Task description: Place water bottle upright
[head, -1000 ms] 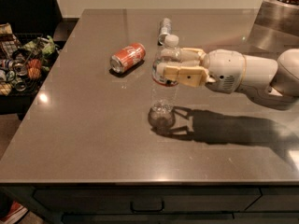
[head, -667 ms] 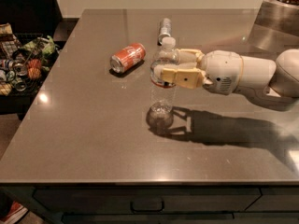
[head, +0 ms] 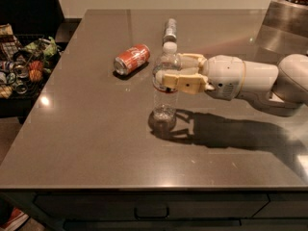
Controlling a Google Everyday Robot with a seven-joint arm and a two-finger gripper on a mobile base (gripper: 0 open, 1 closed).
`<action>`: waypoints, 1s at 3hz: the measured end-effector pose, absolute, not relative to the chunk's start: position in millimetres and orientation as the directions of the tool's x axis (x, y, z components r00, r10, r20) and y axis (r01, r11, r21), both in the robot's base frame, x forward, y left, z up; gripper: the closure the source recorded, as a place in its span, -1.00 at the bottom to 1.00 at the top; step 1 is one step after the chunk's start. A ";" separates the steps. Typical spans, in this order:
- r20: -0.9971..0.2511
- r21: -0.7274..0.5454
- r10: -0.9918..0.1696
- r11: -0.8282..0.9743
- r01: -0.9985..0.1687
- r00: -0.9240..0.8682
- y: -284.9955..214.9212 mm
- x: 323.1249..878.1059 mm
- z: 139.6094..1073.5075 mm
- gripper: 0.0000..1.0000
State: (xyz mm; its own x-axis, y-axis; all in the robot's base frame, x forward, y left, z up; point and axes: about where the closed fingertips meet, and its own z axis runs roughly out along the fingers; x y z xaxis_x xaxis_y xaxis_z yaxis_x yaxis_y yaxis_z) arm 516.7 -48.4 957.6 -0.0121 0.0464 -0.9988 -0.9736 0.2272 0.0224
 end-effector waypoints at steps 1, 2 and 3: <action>-0.998 0.023 0.056 0.226 -0.974 -0.010 -47.6 516.8 954.6 -0.53; -0.998 0.021 0.056 0.222 -0.975 -0.009 -45.3 516.3 955.0 -0.97; -0.998 0.021 0.056 0.220 -0.975 -0.009 -44.3 516.1 955.4 -1.00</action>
Offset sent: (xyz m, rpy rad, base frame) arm 0.0001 0.0008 -0.0028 0.0083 -0.0018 0.0010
